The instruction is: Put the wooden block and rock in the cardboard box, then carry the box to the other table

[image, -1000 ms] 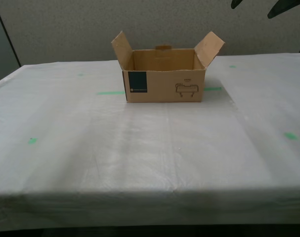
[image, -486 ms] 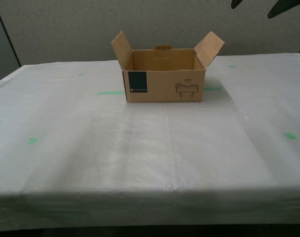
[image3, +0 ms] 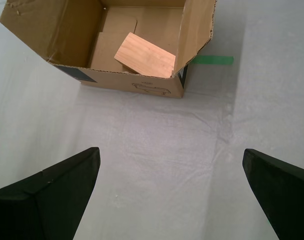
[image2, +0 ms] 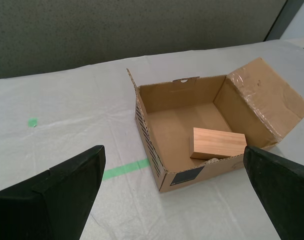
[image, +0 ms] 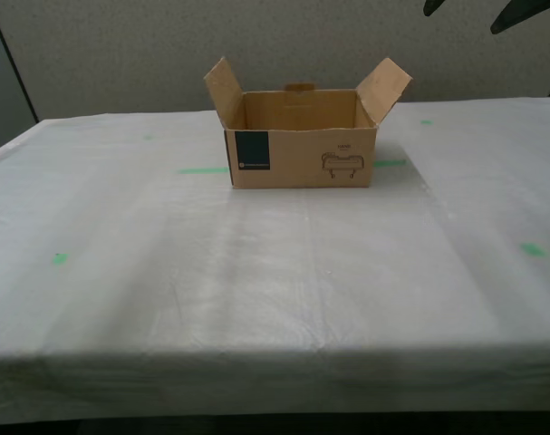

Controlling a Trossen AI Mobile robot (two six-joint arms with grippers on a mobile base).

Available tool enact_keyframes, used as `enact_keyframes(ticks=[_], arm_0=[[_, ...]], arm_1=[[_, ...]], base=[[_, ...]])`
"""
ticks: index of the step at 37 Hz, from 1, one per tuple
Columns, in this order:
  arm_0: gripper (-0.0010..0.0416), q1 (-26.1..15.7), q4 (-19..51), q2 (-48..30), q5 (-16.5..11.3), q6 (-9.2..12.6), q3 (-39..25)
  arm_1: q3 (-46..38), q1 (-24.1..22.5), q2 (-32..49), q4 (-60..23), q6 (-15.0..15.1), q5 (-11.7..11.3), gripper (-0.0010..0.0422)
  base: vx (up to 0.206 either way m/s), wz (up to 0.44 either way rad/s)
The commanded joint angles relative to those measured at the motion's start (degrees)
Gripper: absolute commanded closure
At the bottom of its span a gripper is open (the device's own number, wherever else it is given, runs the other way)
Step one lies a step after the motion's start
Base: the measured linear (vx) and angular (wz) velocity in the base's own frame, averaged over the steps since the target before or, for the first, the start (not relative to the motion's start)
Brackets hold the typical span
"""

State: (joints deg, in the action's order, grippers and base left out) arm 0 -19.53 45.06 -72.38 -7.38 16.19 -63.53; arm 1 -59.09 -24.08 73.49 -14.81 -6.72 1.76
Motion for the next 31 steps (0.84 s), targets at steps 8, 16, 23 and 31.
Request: enact_keyframes(ticks=[8,16,23,31], arm_0=[[0.0007,0.0,0.0,0.0,0.2,0.0,0.0],[0.0007,0.0,0.0,0.0,0.2,0.0,0.0],[0.0007,0.0,0.0,0.0,0.2,0.0,0.0],[0.0007,0.0,0.0,0.0,0.2,0.0,0.0]], arm_1=[[0.0,0.0,0.0,0.2,0.1,-0.1,0.0034],[0.0,0.0,0.0,0.2,0.1,-0.1,0.0034],[0.0,0.0,0.0,0.2,0.1,-0.1,0.0034],[0.0,0.0,0.0,0.2,0.1,-0.1,0.0034]], base=[[0.000,0.000],[0.000,0.000],[0.000,0.000],[0.000,0.000]])
